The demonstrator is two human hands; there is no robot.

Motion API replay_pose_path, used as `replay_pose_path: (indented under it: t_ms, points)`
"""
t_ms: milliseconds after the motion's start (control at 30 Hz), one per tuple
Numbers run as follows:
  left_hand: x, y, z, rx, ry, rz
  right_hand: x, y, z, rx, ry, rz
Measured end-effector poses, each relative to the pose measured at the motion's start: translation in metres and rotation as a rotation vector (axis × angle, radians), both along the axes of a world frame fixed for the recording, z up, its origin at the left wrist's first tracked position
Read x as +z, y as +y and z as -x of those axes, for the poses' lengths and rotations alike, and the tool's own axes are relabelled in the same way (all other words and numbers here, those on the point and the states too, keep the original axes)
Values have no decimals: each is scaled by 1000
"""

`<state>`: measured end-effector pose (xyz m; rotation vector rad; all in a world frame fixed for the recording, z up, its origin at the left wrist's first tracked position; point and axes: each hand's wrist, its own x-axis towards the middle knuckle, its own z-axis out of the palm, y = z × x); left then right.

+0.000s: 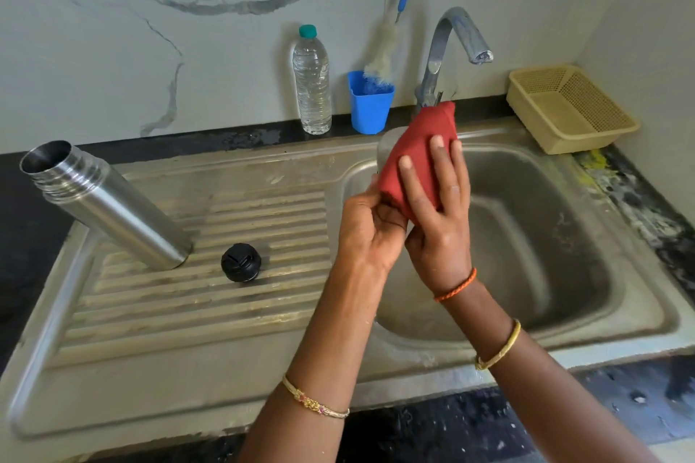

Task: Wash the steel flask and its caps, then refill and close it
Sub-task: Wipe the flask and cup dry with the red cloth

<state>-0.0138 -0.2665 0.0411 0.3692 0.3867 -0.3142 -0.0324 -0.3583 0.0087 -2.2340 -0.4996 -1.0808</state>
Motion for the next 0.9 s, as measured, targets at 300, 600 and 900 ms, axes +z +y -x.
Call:
replay_pose_path:
  t_ms: [300, 600, 900]
  points:
    - [0, 24, -1, -80, -124, -176, 54, -37, -30, 504, 875, -617]
    - [-17, 13, 6, -33, -192, -1172, 73, -25, -53, 356, 1155, 271]
    - [-2, 27, 2, -17, -36, -912, 1, 17, 19, 15, 386, -4]
